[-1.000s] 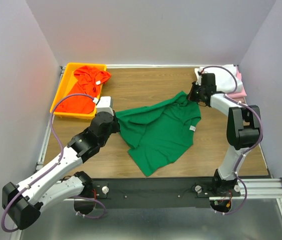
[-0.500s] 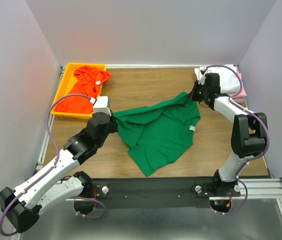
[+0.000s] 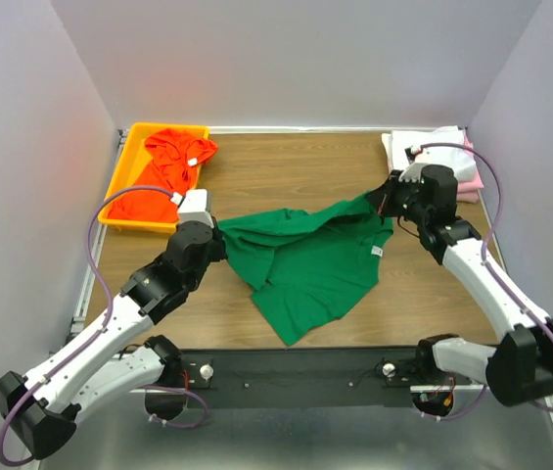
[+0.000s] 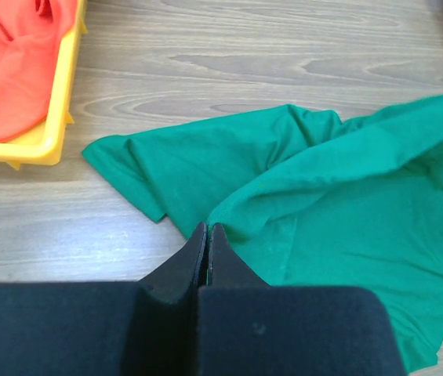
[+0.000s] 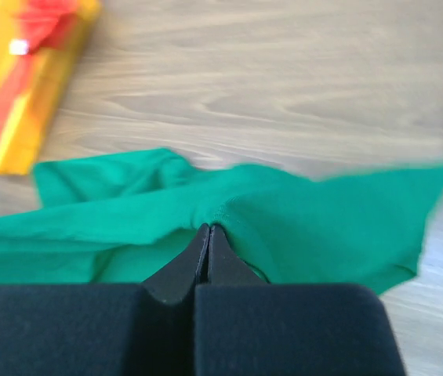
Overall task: Fold and stack the t-shirts
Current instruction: Flatten the tshirt out
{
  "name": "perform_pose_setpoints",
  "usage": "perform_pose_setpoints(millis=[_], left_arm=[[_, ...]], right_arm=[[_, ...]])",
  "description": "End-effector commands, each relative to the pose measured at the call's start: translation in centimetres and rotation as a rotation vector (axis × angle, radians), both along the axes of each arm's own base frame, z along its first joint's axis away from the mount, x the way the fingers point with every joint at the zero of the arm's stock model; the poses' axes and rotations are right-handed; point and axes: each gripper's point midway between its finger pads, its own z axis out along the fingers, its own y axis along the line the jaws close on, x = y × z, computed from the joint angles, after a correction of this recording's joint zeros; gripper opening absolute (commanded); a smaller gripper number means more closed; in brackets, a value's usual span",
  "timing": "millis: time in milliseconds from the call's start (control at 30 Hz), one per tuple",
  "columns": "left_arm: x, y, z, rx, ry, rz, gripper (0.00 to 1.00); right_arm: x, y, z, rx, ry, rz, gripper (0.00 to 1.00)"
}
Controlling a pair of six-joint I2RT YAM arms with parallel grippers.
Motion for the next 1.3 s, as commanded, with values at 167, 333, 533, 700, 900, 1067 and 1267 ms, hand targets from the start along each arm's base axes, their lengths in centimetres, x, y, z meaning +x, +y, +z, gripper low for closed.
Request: perform_pose_setpoints(millis=[167, 333, 533, 700, 900, 1067, 1267], left_arm=[[0.2, 2.8, 3.9, 0.013, -0.079, 0.104, 0.0], [0.1, 3.4, 4.0, 0.022, -0.086, 0.12, 0.0], [0.3, 3.7, 3.8, 0.033, -0.088, 0.132, 0.0], [0.3, 3.6, 3.4, 0.041, -0.082, 0.122, 0.0], [0.4, 3.5, 3.1, 0.04, -0.077, 0.115, 0.0], [0.4, 3.4, 3.0, 0.037, -0.076, 0.109, 0.0], [0.5, 3.3, 2.7, 0.044, -0.067, 0.108, 0.0]], right_arm=[[-8.3, 2.3, -7.3, -0.024, 0.259, 0.084, 0.4], [-9.2, -0.6, -8.3, -0.083, 0.246, -0.056, 0.97], [-9.8, -2.7, -12.2, -0.155, 0.35, -0.163, 0.98], [-9.1, -4.5, -13.4, -0.222, 0.373, -0.265, 1.0], [-8.7, -5.0, -15.3, -0.27, 0.427, -0.284, 0.94], [-8.2, -4.6, -15.9, -0.265, 0.435, -0.268, 0.72], [-8.0, -3.4, -16.2, -0.237, 0.437, -0.212, 0.52]])
